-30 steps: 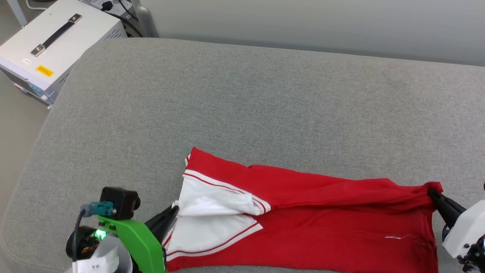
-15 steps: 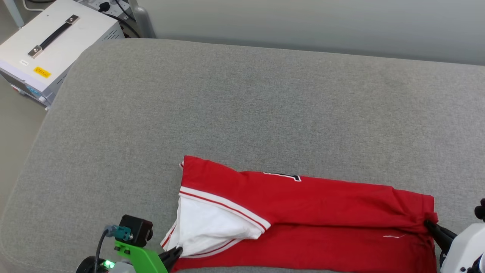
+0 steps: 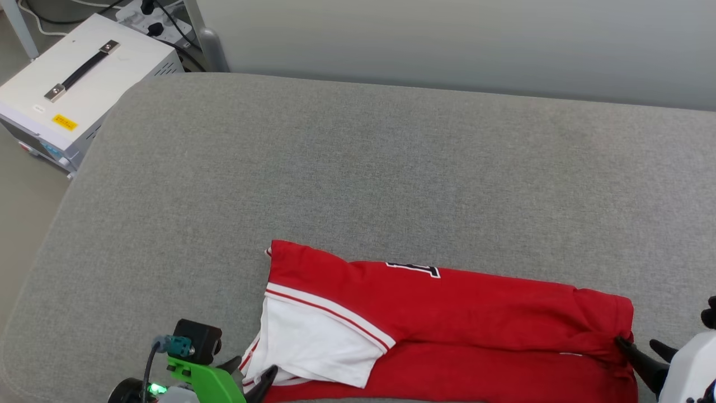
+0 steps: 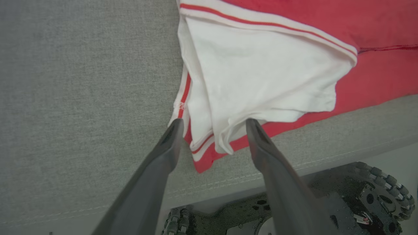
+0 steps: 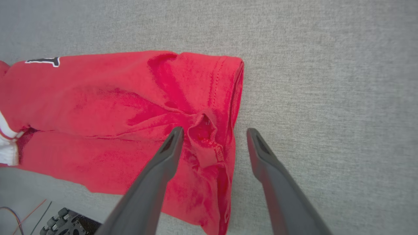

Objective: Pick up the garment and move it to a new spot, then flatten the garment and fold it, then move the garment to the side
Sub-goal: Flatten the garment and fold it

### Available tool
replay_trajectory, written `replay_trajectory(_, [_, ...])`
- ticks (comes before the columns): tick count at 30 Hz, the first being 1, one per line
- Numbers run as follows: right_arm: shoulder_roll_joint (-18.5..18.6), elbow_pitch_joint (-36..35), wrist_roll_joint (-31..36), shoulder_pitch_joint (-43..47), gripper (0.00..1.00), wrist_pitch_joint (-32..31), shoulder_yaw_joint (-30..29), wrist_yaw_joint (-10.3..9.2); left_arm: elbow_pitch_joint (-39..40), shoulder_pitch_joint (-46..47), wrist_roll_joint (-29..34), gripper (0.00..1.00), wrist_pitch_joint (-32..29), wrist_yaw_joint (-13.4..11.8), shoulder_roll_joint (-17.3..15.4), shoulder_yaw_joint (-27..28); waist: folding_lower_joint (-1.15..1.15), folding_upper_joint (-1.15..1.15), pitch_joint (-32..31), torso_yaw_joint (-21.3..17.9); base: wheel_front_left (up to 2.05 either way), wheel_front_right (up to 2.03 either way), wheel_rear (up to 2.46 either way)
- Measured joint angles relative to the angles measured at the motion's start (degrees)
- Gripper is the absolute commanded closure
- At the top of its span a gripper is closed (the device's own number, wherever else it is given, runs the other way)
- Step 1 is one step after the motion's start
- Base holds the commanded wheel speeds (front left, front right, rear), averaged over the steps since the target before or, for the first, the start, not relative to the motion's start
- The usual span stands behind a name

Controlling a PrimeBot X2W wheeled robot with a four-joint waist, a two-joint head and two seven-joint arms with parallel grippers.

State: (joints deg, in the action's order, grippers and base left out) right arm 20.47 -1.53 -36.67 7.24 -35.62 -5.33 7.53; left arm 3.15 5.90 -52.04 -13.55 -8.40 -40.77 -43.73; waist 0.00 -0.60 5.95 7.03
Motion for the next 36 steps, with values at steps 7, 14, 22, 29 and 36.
replay_trajectory(7, [-3.4, -10.2, 1.5, 0.1, 0.0, -12.0, -6.4, 0.0, 3.4, 0.4, 0.6, 0.0, 4.9, -3.1, 0.9, 3.7, 0.0, 0.0, -2.3, -0.2, 0.0, 0.0, 0.0])
replay_trajectory(14, [-9.3, -17.5, 8.2, -0.7, 0.0, -20.8, -9.4, 0.0, 5.1, 3.3, 6.3, 0.0, 16.1, -6.8, 2.3, 8.2, 0.0, 0.0, -2.1, -0.3, 0.0, 0.0, 0.0])
replay_trajectory(22, [-14.4, -14.6, 14.4, -1.7, 0.0, -22.1, -12.2, 0.0, 1.7, 4.7, 14.7, 0.0, 28.2, -8.0, 7.3, 13.9, 0.0, 0.0, -0.1, -0.1, 0.0, 0.0, 0.0])
replay_trajectory(29, [-16.0, -8.3, 16.1, -3.0, 0.0, -20.0, -14.6, 0.0, 2.6, 2.6, 25.5, 0.0, 28.2, -3.3, 15.2, 25.1, 0.0, 0.0, 2.9, 0.3, 0.0, 0.0, 0.0])
replay_trajectory(36, [-16.4, -2.6, 16.4, -4.5, 0.0, -18.0, -15.0, 0.0, 0.7, 1.7, 29.9, 0.0, 28.2, 3.0, 19.9, 31.4, 0.0, 0.0, 5.2, 0.8, 0.0, 0.0, 0.0])
